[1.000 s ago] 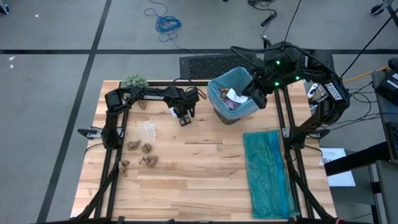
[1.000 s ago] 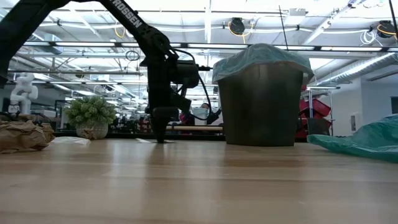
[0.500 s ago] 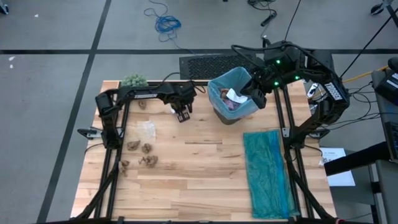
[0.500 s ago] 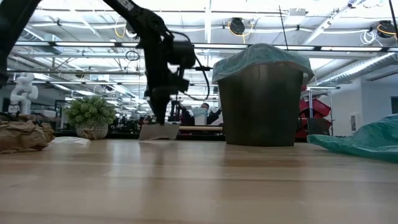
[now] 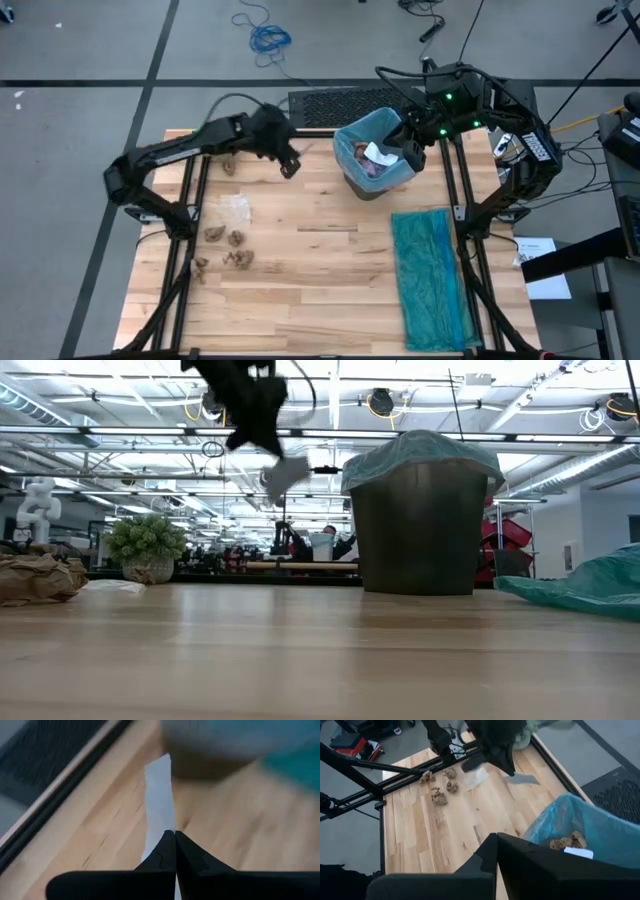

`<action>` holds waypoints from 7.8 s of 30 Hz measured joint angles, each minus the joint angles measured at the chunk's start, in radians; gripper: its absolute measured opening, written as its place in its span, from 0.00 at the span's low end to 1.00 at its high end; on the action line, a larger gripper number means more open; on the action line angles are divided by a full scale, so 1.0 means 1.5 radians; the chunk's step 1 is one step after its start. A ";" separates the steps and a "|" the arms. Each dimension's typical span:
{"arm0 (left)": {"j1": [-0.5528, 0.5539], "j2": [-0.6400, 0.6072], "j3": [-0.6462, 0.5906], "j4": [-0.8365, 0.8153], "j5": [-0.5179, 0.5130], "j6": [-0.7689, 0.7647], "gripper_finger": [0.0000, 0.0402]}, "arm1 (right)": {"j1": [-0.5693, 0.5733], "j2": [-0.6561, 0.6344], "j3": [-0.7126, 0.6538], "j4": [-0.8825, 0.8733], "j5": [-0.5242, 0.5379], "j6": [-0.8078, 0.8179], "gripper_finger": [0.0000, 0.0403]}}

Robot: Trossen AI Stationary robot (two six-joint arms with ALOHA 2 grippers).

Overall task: Place trash/remove bag and relplace
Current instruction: Put the white paper into the trash bin, then put the brown paper into the trash bin, then put the transparent plastic into the trash bin

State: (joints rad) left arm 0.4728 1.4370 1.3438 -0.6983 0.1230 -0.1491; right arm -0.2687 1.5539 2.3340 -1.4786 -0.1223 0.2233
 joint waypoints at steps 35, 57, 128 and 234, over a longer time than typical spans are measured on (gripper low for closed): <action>-0.015 0.320 0.267 0.363 0.245 -0.272 0.01 | -0.074 0.028 0.000 0.051 0.014 -0.050 0.00; 0.003 0.216 0.427 -0.170 0.085 0.000 0.02 | -0.074 0.028 0.000 0.049 0.012 -0.069 0.00; 0.194 0.101 -0.316 -0.075 -0.058 -0.226 0.03 | -0.073 0.028 0.000 0.065 -0.027 -0.070 0.00; -0.218 -0.185 -0.384 -0.540 0.086 -0.563 0.00 | -0.076 0.054 0.000 0.131 -0.045 -0.132 0.22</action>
State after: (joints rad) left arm 0.1455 1.1595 0.7678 -1.5088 0.2527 -0.9942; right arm -0.3824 1.6344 2.3341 -1.2823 -0.1902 0.0250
